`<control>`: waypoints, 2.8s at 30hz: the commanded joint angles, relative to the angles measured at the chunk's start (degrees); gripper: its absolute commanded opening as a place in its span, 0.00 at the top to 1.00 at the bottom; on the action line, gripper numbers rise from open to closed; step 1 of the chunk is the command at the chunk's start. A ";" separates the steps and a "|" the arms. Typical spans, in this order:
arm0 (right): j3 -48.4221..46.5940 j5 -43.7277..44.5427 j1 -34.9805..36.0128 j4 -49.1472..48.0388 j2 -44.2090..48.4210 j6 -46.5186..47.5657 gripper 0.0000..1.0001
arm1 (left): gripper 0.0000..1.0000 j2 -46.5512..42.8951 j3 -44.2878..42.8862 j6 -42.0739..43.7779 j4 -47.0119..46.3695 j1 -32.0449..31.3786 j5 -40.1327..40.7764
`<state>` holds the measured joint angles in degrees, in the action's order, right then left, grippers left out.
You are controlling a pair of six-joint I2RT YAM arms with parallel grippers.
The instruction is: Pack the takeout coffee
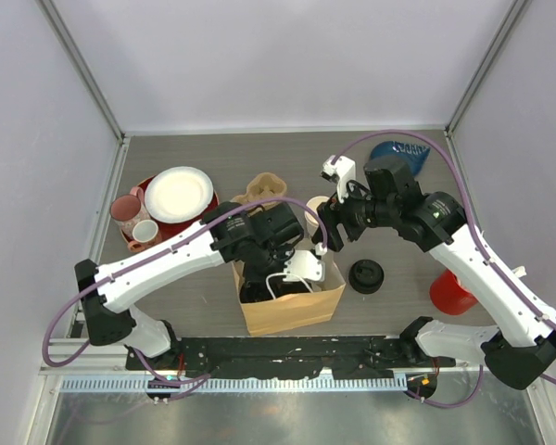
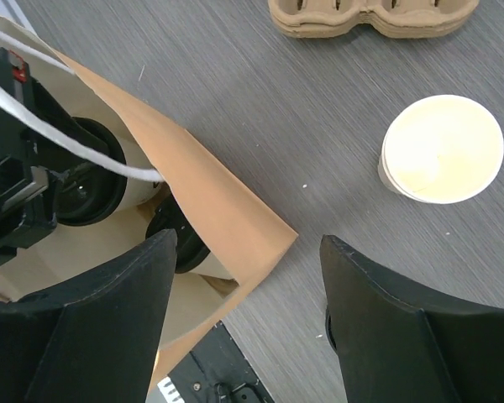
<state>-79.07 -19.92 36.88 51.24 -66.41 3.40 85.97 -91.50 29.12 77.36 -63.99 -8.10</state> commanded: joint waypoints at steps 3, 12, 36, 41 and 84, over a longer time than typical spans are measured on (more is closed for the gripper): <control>-2.93 -1.79 -0.23 -0.18 0.58 2.14 0.25 | 1.00 -0.90 2.74 1.64 7.63 0.35 -1.84; -1.88 -3.46 -0.23 0.17 -0.56 1.35 0.24 | 1.00 -0.11 1.85 2.16 6.66 0.35 -0.43; 1.29 8.92 8.28 0.34 0.14 -18.78 0.28 | 1.00 -1.86 5.37 1.37 2.44 0.35 0.19; 1.28 13.68 10.14 2.11 -0.65 -19.22 0.47 | 1.00 -2.56 5.55 1.02 2.27 0.35 -0.34; 1.37 13.68 10.14 2.19 -1.44 -15.18 0.99 | 1.00 -8.80 11.79 2.08 -5.20 3.34 2.39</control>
<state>-76.71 -6.33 46.89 53.01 -67.85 -12.58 79.15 -77.54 30.50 71.61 -61.14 -5.19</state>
